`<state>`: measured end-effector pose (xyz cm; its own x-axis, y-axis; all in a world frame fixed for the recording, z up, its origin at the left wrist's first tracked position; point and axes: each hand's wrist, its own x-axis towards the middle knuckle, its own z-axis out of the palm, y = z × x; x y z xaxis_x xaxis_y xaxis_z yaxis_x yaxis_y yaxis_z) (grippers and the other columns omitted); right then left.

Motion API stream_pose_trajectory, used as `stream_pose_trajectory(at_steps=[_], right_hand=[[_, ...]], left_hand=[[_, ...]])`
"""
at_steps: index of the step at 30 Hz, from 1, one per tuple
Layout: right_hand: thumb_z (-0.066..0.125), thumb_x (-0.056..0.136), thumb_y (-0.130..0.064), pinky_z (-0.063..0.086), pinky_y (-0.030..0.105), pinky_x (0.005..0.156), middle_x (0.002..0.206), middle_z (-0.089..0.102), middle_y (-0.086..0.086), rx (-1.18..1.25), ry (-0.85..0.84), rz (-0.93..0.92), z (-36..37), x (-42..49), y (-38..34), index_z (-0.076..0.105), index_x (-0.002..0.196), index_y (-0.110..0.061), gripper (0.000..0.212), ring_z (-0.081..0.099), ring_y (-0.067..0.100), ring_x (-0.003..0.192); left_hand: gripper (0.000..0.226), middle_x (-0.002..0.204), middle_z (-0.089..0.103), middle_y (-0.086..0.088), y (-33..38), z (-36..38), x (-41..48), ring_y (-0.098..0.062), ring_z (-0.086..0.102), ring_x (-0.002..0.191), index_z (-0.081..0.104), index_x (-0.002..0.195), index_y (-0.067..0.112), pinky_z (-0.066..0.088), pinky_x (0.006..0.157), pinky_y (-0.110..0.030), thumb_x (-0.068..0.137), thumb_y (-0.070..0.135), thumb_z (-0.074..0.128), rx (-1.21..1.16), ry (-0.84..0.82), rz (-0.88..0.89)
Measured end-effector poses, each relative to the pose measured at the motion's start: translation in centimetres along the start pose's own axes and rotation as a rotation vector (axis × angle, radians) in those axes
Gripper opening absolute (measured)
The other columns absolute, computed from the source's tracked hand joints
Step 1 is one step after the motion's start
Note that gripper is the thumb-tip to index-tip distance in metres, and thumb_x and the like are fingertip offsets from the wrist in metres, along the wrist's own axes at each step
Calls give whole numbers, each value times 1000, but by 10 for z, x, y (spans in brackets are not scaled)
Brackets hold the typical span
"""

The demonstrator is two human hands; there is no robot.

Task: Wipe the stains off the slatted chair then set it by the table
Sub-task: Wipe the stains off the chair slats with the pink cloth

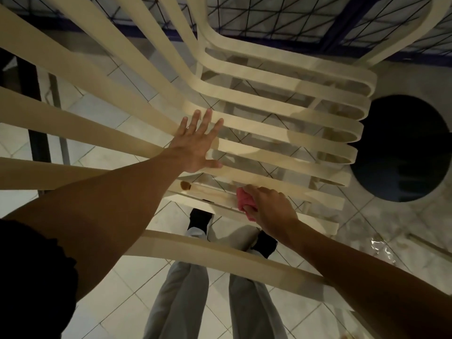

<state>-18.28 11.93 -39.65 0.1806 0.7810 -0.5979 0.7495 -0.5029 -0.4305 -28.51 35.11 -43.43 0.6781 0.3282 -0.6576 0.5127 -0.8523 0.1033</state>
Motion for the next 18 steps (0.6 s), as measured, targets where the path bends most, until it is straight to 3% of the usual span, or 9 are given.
stream_pose_trajectory(at_steps=[3,6,10,15,18], right_hand=[[59,97,-27,36,27,73,105,66,-3,16,-6,-1,-1,7,-10,54,117,-26,21,57,16,86],[58,98,-26,37,28,75,105,66,-4,34,-25,-32,0,17,-20,53,120,-25,22,50,13,82],[58,99,-29,47,36,89,108,70,-1,62,-20,-68,7,36,-33,54,126,-23,28,62,21,94],[42,105,-39,48,38,89,129,63,9,-18,-68,-103,14,36,-30,39,145,-19,45,62,29,106],[43,103,-47,49,40,93,127,64,7,-22,-117,-61,8,33,-20,40,144,-21,49,62,28,105]], left_hand=[[112,156,-38,-9,1,-1,0,-32,-30,145,-29,151,27,-14,119,-49,84,76,47,-1,3,-5],[113,156,-39,-9,1,-2,0,-32,-31,145,-29,151,27,-16,117,-49,84,77,47,-10,-3,-6],[112,155,-40,-8,2,-3,0,-32,-32,145,-29,151,27,-17,116,-48,84,76,47,-4,-12,-14],[111,154,-42,-9,2,-5,-2,-32,-34,143,-31,150,27,-19,116,-48,85,76,45,-10,-34,-10],[111,154,-42,-9,2,-6,-2,-31,-34,144,-31,150,28,-18,116,-48,86,76,46,-10,-42,-18]])
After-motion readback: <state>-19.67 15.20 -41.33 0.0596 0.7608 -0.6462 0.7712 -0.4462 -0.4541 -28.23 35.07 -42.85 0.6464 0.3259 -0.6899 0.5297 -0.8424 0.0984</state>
